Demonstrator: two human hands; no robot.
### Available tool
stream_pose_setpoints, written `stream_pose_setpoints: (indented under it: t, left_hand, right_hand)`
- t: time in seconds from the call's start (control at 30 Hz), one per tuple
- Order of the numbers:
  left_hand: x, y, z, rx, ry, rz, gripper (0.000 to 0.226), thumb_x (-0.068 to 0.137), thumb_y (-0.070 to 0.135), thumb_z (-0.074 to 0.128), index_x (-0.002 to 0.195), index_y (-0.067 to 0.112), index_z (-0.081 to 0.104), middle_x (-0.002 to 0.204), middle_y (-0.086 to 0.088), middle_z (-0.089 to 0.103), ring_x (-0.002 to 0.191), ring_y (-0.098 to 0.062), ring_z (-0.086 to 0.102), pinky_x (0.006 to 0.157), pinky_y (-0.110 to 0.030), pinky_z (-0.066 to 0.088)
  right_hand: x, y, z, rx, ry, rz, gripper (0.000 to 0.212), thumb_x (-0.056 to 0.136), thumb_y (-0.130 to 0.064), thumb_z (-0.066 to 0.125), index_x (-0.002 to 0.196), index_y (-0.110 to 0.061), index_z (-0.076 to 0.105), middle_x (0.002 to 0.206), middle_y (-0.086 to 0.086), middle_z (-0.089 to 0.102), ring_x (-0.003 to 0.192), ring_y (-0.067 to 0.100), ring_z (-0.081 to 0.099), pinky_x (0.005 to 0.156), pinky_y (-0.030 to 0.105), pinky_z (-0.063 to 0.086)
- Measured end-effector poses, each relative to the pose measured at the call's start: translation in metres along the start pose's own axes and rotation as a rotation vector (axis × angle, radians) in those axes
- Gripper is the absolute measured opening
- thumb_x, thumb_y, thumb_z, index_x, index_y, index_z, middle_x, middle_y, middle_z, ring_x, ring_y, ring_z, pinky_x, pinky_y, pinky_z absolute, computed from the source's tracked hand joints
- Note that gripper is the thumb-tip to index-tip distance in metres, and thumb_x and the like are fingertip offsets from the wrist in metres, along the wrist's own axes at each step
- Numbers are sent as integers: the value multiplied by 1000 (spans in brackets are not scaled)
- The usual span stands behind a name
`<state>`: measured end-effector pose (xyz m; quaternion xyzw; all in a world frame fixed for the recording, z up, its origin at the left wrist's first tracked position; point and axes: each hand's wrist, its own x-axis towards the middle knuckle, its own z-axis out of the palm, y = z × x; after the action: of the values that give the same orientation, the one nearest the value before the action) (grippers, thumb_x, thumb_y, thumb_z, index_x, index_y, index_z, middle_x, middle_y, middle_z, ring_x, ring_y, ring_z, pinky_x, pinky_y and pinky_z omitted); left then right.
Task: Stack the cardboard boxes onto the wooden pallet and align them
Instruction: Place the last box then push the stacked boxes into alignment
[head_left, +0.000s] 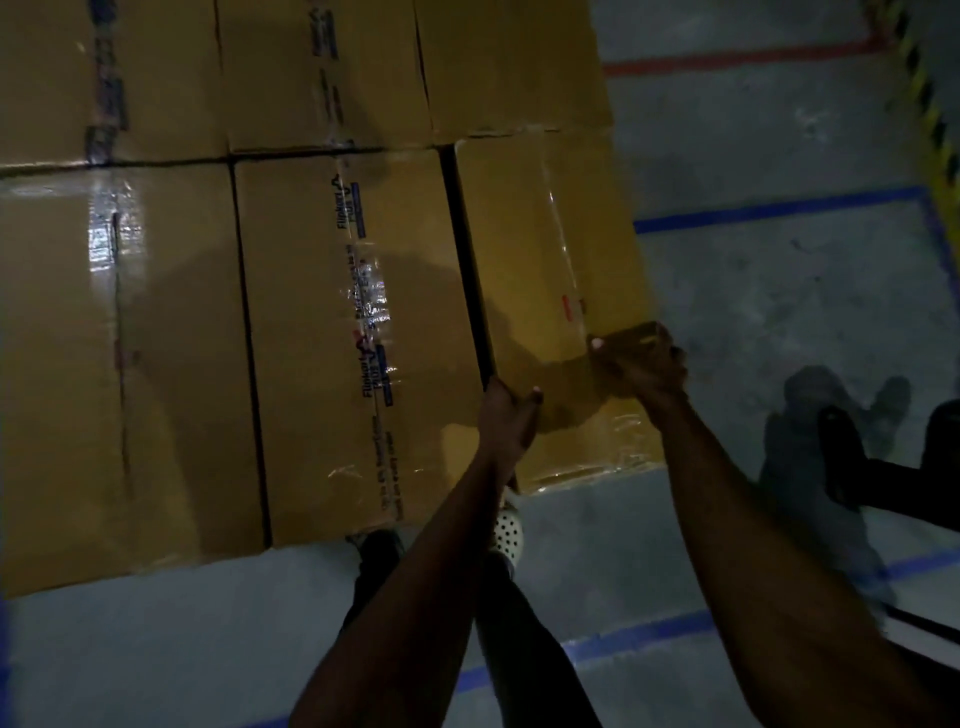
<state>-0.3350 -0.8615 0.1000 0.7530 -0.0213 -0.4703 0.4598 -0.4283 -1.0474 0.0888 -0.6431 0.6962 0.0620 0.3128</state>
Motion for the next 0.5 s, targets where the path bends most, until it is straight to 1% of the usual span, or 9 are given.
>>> stream_pose_setpoints:
  t: [0.07, 0.17, 0.2, 0.27, 0.33, 0.4, 0.43, 0.47, 0.5]
  left_hand:
    - [-4, 10, 9, 1, 85, -94, 59, 86, 34, 68, 138, 9, 53, 132, -12, 64, 121, -32, 61, 99, -49, 52]
    - [-20, 18, 16, 33, 149, -96, 70, 72, 36, 60, 136, 11, 51, 131, -10, 63, 117, -33, 61, 98, -48, 52]
    - [-26, 21, 16, 36, 161, -101, 66, 74, 32, 61, 135, 10, 52, 130, -11, 63, 117, -34, 60, 99, -47, 52]
    - [-36, 28, 15, 78, 203, -96, 46, 84, 18, 63, 129, 8, 57, 126, -12, 65, 115, -33, 61, 97, -40, 51]
    - [-44, 35, 15, 191, 287, -16, 37, 89, 12, 62, 126, 9, 67, 121, -12, 70, 110, -29, 66, 93, -33, 50]
    - [-59, 42, 19, 214, 379, 96, 36, 90, 11, 61, 124, 13, 71, 119, -8, 73, 102, -23, 70, 92, -33, 53]
    - [-67, 40, 21, 189, 418, 104, 35, 89, 12, 62, 122, 13, 73, 116, -7, 74, 99, -21, 70, 91, -35, 55]
    - [-74, 32, 22, 154, 423, 41, 30, 89, 14, 63, 117, 12, 74, 110, -7, 74, 94, -20, 69, 88, -35, 56]
    - [-79, 18, 20, 81, 366, -93, 22, 89, 16, 64, 107, 10, 75, 100, -9, 72, 84, -19, 66, 81, -36, 56]
  right_hand:
    - [3, 6, -2, -43, -90, -76, 120, 62, -73, 80, 157, -36, 16, 162, 9, 20, 145, 42, 25, 114, 65, 26]
    - [-4, 15, -2, -105, -77, -134, 121, 64, -72, 80, 159, -37, 14, 163, 7, 16, 147, 41, 22, 114, 65, 28]
    - [-5, 16, -2, -112, -89, -151, 122, 63, -72, 80, 159, -36, 14, 163, 6, 16, 146, 42, 22, 113, 65, 29]
    - [-5, 17, -3, -113, -114, -172, 123, 62, -73, 80, 159, -36, 14, 162, 7, 18, 145, 42, 23, 112, 65, 30]
    - [-5, 18, -2, -113, -119, -194, 123, 62, -73, 80, 159, -36, 14, 162, 6, 19, 145, 42, 24, 112, 65, 31]
    - [-9, 17, 3, -140, -114, -202, 121, 65, -72, 79, 159, -36, 12, 163, 6, 17, 145, 42, 23, 111, 64, 31]
    - [-11, 17, 5, -167, -110, -200, 121, 66, -73, 77, 160, -35, 11, 163, 7, 16, 145, 43, 23, 111, 64, 32]
    - [-12, 15, 7, -190, -105, -198, 120, 68, -73, 75, 160, -34, 10, 163, 8, 15, 145, 43, 23, 111, 64, 32]
    - [-12, 13, 8, -202, -103, -196, 120, 69, -74, 74, 161, -32, 9, 162, 9, 14, 144, 44, 23, 110, 64, 32]
